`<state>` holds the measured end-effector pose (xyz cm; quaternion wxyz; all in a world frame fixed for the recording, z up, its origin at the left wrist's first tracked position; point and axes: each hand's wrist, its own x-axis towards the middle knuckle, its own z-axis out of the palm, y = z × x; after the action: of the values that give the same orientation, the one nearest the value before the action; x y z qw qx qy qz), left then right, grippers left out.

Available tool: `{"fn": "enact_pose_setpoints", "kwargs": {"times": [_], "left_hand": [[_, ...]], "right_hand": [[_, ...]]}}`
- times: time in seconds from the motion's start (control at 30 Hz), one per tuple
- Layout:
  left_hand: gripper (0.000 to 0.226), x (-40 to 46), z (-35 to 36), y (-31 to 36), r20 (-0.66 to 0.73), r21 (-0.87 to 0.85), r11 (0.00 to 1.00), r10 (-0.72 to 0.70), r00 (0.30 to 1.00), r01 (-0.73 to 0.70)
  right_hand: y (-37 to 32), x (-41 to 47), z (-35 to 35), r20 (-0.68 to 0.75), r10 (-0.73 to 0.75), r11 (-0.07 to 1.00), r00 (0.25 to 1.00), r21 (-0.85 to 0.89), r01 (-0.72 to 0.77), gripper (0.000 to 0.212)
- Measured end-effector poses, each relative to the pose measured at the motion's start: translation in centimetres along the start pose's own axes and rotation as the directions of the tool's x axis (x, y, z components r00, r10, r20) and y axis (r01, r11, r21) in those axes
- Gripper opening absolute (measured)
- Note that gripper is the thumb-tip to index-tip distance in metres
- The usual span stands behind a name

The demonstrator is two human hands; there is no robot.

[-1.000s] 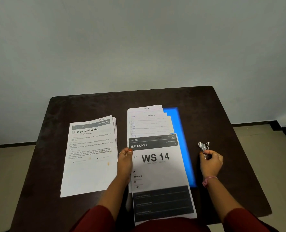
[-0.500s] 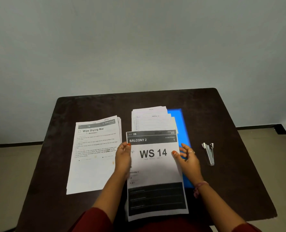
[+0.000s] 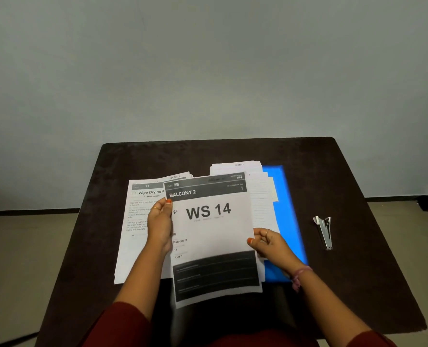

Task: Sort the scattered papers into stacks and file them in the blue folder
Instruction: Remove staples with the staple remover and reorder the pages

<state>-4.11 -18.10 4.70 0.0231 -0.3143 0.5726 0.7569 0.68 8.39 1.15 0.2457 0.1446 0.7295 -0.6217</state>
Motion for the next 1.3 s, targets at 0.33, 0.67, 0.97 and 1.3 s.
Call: {"fn": "enact_pose_setpoints", "kwargs": {"times": [0.33, 0.67, 0.97, 1.3], "left_hand": [[0.015, 0.5, -7.8, 0.2, 0.009, 0.08, 0.97, -0.23, 0.973, 0.228], [0.025, 1.0, -14.2, -1.2, -0.222, 0.172, 0.963, -0.165, 0.961, 0.206], [0.026, 4.5, -14.3, -0.5, -0.295, 0.334, 0.934, -0.022, 0.955, 0.124], [0.033, 4.5, -14.9, -2.3, -0.289, 0.52, 0.846, 0.044, 0.956, 0.118]], "right_hand": [[-1.9, 2.9, 4.5, 0.015, 0.17, 0.985, 0.985, 0.016, -0.17, 0.032], [-4.2, 5.0, 12.6, -0.001, 0.121, 0.978, 0.993, -0.173, -0.119, 0.032], [-6.3, 7.0, 15.2, -0.107, -0.002, 0.902, 0.994, -0.429, -0.044, 0.035], [-4.3, 8.0, 15.5, -0.157, -0.039, 0.837, 0.987, -0.544, -0.054, 0.037]]}}
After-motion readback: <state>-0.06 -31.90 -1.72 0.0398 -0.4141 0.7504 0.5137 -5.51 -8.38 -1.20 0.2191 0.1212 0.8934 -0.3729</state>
